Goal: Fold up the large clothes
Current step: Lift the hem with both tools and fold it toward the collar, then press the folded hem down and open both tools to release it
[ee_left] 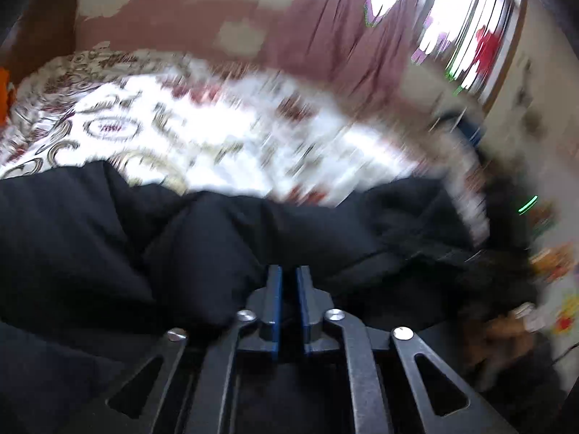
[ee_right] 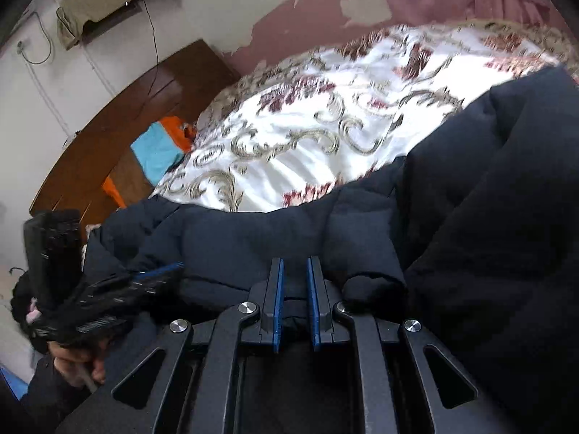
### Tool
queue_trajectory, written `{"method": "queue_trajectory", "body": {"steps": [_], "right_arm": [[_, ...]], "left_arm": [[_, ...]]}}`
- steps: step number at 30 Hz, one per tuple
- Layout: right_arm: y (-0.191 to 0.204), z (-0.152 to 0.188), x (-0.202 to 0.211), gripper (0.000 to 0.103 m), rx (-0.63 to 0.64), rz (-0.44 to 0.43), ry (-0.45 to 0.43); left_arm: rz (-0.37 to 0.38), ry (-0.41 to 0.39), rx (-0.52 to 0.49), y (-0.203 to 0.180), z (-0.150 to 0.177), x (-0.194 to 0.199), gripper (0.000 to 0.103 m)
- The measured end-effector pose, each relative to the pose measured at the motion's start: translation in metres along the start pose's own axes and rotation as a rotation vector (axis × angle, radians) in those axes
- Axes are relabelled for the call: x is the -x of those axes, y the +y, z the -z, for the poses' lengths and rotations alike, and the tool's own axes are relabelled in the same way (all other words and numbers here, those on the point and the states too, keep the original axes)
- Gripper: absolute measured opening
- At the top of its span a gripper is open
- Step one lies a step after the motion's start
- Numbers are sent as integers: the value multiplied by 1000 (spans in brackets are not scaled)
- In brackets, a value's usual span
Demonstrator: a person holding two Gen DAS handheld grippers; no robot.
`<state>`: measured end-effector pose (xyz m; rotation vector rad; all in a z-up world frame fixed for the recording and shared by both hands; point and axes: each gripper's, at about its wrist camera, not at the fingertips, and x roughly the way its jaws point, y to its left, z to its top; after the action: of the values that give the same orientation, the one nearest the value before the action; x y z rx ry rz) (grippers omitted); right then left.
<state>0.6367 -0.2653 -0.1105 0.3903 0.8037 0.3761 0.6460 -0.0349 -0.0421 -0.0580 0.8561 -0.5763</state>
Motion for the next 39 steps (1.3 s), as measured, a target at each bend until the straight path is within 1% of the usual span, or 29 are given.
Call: {"method": "queue_trajectory", "body": {"steps": [1, 5, 8, 10, 11, 14, 16, 19, 21, 24, 26, 28, 33, 37, 39], "right_arm": [[1, 0, -5, 12, 5, 6, 23], [7, -2, -31, 12, 72, 56, 150], [10, -9, -52, 12, 111, 88, 233], [10, -15, -65, 9, 126, 119, 261], [11, -17, -69, 6, 130, 136, 263], [17, -18, -82, 6, 159, 183, 267], [20, -17, -84, 6, 168, 193, 257], [24, -13, -78, 7, 168, 188, 233], [27, -11, -74, 8, 171, 182, 217], [29, -9, -66, 11, 178, 168, 200], [27, -5, -58, 12, 178, 153, 199], [27, -4, -54, 12, 172, 130, 200], [17, -4, -41, 16, 153, 67, 174], [16, -3, -29, 17, 139, -17, 115], [20, -4, -28, 21, 151, -45, 88]], "left_arm": [[-27, 41, -20, 0, 3, -7, 6], [-73, 127, -25, 1, 3, -21, 4], [-111, 171, -14, 2, 0, -30, 4], [-139, 180, -13, 2, -1, -36, 4], [-150, 177, -9, 1, -1, -38, 4], [-178, 160, 11, 1, -2, -46, 4], [-200, 148, 11, 0, 0, -50, 4], [-229, 110, -10, -5, 5, -50, 4], [-226, 84, -13, -5, 8, -46, 4], [-180, 47, 14, 1, 12, -38, 4], [-134, 26, 42, 8, 14, -33, 4], [-112, 17, 59, 12, 14, -32, 4], [-104, -11, 66, 11, 16, -28, 4], [-93, -18, 76, 13, 17, -27, 4], [-91, -20, 80, 14, 17, -27, 4]]}}
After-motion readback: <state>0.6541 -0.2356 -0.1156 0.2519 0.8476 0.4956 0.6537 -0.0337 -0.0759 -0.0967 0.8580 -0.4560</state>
